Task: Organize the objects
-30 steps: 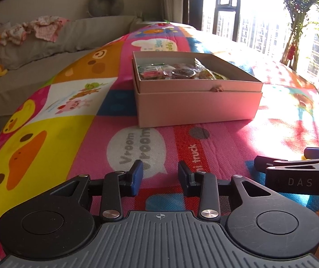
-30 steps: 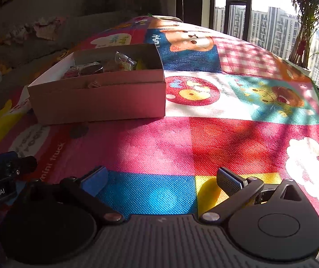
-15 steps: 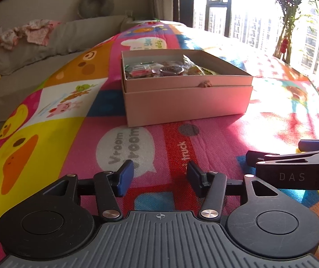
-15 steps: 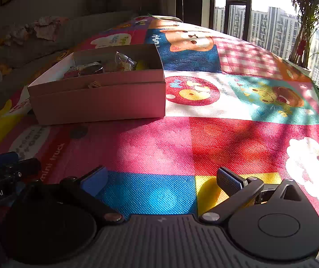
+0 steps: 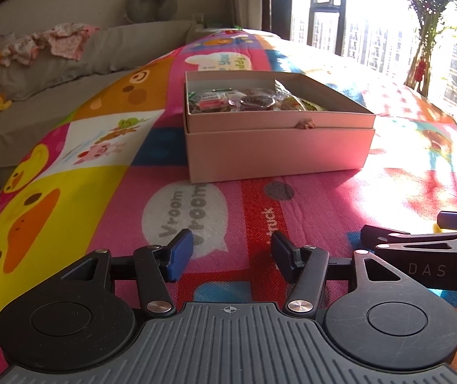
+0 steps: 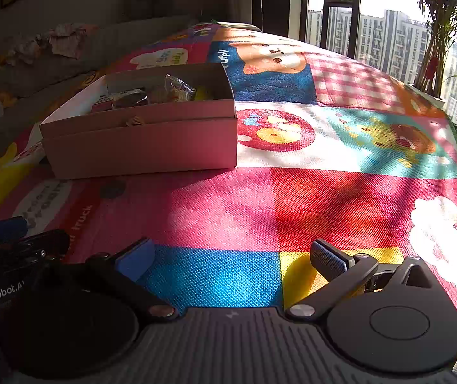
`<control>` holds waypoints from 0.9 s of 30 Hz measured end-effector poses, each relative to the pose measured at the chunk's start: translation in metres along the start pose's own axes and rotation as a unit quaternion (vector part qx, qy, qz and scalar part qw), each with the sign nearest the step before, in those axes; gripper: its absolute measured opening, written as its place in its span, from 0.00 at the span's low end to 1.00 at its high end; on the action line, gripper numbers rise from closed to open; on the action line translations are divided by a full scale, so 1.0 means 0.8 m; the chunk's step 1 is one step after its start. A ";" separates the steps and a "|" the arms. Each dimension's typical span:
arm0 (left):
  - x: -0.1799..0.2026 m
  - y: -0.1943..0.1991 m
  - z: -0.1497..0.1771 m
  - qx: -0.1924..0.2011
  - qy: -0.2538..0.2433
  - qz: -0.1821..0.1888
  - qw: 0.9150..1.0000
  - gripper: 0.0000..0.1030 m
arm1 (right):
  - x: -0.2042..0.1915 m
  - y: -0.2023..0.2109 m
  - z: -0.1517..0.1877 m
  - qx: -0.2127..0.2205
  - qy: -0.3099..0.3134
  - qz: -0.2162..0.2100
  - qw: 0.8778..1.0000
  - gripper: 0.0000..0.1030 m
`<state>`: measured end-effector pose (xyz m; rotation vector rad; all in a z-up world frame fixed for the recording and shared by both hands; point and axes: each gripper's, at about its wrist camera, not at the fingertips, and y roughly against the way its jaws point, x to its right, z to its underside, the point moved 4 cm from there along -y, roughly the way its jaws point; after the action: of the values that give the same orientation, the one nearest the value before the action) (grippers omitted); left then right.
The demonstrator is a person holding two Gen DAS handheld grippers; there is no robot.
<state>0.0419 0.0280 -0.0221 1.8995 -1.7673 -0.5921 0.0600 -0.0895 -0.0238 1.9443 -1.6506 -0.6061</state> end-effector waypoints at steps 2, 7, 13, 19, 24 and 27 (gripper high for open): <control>0.001 0.000 0.000 0.000 -0.003 -0.003 1.000 0.60 | 0.000 0.000 0.000 0.000 0.000 0.000 1.000 1.00; 0.003 -0.001 0.000 0.001 -0.003 -0.003 1.000 0.60 | 0.000 0.000 0.000 0.000 0.000 0.000 1.000 1.00; 0.002 0.000 -0.001 0.001 -0.001 0.000 1.000 0.59 | 0.000 0.000 0.000 0.000 0.000 0.000 1.000 1.00; 0.001 0.000 0.000 0.001 -0.003 -0.002 1.000 0.59 | 0.000 0.000 0.000 0.000 0.000 0.000 1.000 1.00; 0.002 0.000 -0.001 0.001 -0.003 -0.002 1.000 0.59 | 0.000 0.000 0.001 0.001 0.000 0.000 1.000 1.00; 0.002 0.000 -0.001 0.001 -0.002 -0.001 1.000 0.59 | 0.001 0.000 0.000 0.000 0.000 0.000 1.000 1.00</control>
<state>0.0423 0.0265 -0.0217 1.9026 -1.7700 -0.5938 0.0602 -0.0900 -0.0235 1.9444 -1.6514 -0.6055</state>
